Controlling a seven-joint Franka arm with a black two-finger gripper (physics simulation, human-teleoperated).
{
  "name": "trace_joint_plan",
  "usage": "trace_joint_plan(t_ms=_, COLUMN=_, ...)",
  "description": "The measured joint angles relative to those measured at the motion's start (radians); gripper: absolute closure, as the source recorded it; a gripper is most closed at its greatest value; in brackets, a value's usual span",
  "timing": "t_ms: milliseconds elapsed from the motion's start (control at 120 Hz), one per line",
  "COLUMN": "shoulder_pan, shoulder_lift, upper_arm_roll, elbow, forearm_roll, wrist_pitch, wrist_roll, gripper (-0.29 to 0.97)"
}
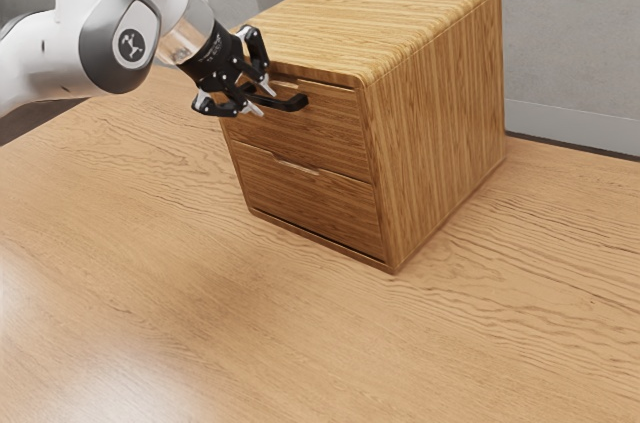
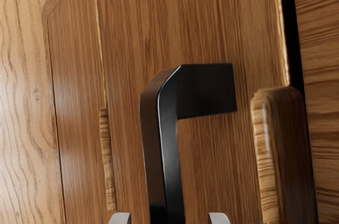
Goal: Pull the drawer handle with one arm to open the drawer
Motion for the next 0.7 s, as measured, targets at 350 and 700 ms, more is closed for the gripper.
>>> trace_joint_plan(t_ms=350, shoulder_pan=0.0, shoulder_lift=-0.034, upper_arm_roll=0.001, elbow=-0.053, forearm_roll=0.0, wrist_pitch=-0.003, wrist_roll=0.002, gripper=0.62)
trace_joint_plan(t_ms=700, shoulder_pan=0.007, shoulder_lift=-0.096, upper_arm_roll=-0.003, elbow=-0.114, forearm_roll=-0.001, wrist_pitch=-0.002, wrist_roll=0.003, gripper=0.62)
